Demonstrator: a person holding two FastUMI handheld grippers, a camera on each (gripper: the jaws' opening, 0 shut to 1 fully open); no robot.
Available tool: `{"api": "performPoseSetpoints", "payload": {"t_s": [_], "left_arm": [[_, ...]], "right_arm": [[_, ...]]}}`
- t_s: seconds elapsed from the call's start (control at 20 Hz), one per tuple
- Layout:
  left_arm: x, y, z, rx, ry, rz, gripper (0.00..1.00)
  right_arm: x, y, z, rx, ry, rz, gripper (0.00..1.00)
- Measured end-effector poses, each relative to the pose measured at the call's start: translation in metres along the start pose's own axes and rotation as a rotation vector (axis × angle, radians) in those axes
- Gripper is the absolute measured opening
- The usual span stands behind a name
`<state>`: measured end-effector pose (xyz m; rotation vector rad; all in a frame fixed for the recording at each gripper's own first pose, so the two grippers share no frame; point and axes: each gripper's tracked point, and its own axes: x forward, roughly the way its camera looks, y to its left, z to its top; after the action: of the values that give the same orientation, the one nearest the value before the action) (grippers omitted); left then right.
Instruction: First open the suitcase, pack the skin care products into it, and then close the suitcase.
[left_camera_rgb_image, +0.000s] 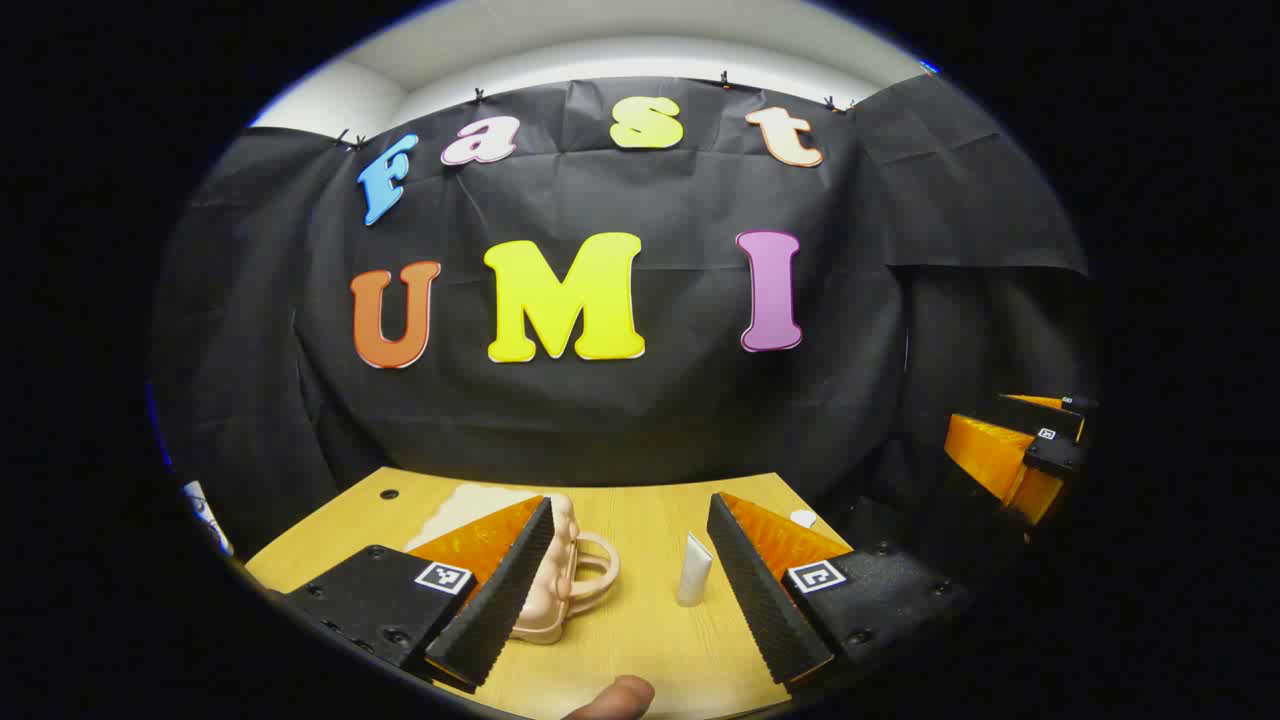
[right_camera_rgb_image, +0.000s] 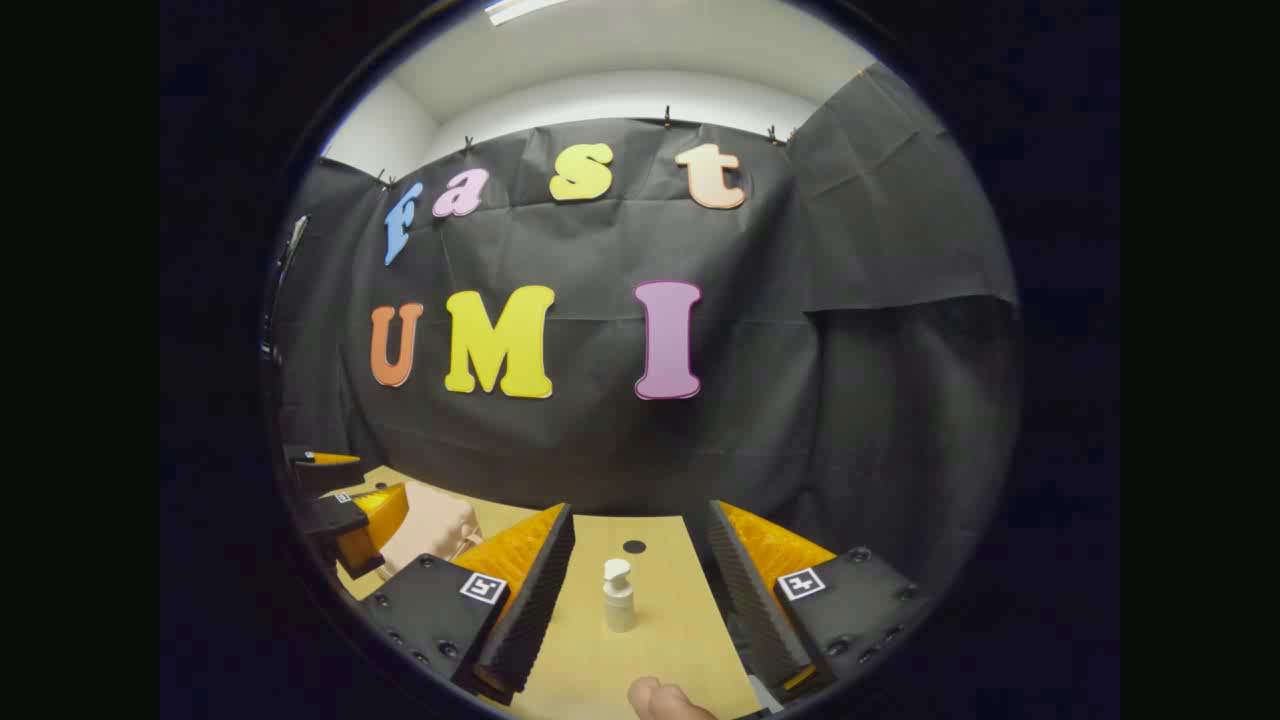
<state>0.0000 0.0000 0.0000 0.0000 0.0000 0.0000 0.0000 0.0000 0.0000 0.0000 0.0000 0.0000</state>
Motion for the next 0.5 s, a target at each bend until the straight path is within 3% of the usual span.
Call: {"api": "performPoseSetpoints", "payload": {"t_s": [0.15, 0.5], "left_arm": [[0.008, 0.004, 0.000, -0.009, 0.006, -0.021, 0.99], [0.018, -0.009, 0.006, -0.041, -0.003, -0.032, 0.99]], "right_arm": [[0.001, 0.013, 0.002, 0.002, 0.015, -0.009, 0.80], [0.014, -0.001, 0.008, -0.027, 0.032, -0.038, 0.79]]}}
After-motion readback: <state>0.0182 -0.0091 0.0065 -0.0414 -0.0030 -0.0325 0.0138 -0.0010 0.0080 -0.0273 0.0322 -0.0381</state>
